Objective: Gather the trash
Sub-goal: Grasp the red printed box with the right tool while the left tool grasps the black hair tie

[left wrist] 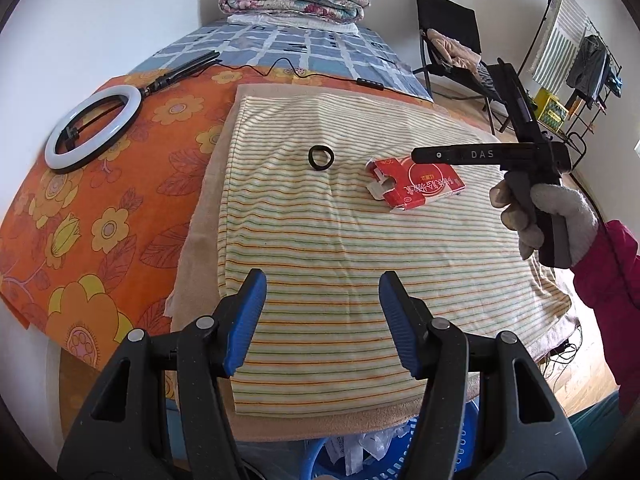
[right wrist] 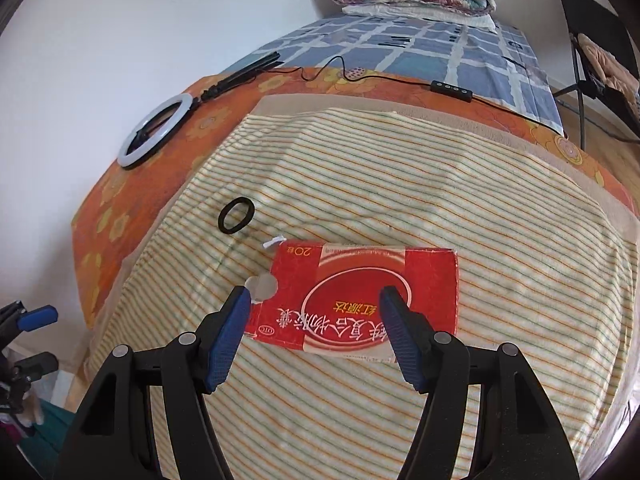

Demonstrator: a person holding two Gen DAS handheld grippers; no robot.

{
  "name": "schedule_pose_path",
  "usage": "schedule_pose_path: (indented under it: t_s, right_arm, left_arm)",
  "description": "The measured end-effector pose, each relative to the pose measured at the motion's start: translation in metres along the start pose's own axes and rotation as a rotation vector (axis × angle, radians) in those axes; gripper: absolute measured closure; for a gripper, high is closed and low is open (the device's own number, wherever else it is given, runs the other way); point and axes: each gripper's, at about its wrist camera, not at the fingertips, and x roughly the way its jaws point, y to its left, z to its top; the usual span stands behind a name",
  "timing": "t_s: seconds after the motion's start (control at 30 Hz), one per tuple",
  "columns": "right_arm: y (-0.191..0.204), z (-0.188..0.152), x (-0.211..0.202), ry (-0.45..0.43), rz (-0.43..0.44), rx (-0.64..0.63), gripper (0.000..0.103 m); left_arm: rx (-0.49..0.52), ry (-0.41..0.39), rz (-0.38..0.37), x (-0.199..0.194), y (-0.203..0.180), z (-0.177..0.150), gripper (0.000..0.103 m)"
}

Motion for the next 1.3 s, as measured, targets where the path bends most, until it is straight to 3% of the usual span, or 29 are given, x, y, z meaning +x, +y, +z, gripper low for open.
schedule_pose_path:
  t_s: [0.17, 0.33, 0.57, 0.67, 0.8, 0.87, 0.9, 1.03, 1.13, 1.3]
  right_arm:
    - [-0.008, 0.025, 0.035, 0.037, -0.014, 0.016, 0.037]
    - [-0.02, 0.027, 0.048, 0.075, 0.002, 0.05, 0.037]
    - [-0.036, -0.009, 0.038, 0.212, 0.056, 0.077, 0.037]
    - [-0.038, -0.034, 0.014, 0.194, 0.08, 0.095, 0.037]
    - [-0.014, -0.064, -0.023, 0.1, 0.035, -0.052, 0.037]
    - [0.01, -0.079, -0.032, 0.087, -0.004, -0.212, 0.027]
    - [0.021, -0.087, -0.033, 0.086, -0.049, -0.297, 0.023]
    - [0.044, -0.109, -0.016, 0.125, -0.217, -0.521, 0.023]
    - [0.038, -0.111, 0.001, 0.143, -0.302, -0.562, 0.023]
    - [0.031, -0.106, 0.005, 0.09, -0.308, -0.553, 0.01]
  left_arm:
    - [-0.031, -0.011, -0.006, -0.003, 0.008, 0.004, 0.043]
    - [-0.049, 0.002, -0.013, 0.0, 0.013, 0.004, 0.043]
    - [-0.042, 0.012, -0.019, 0.002, 0.01, 0.002, 0.043]
    - [-0.04, 0.012, -0.016, 0.003, 0.009, 0.001, 0.043]
    - [-0.042, 0.019, -0.014, 0.005, 0.008, 0.001, 0.043]
    - [-0.042, 0.026, -0.017, 0.008, 0.006, 0.0, 0.043]
    - [-0.041, 0.029, -0.018, 0.009, 0.005, 0.0, 0.043]
    - [-0.032, 0.031, -0.014, 0.013, 0.0, 0.001, 0.043]
    - [-0.013, 0.034, -0.006, 0.019, -0.003, 0.005, 0.043]
    - [0.03, 0.039, -0.001, 0.048, -0.007, 0.031, 0.043]
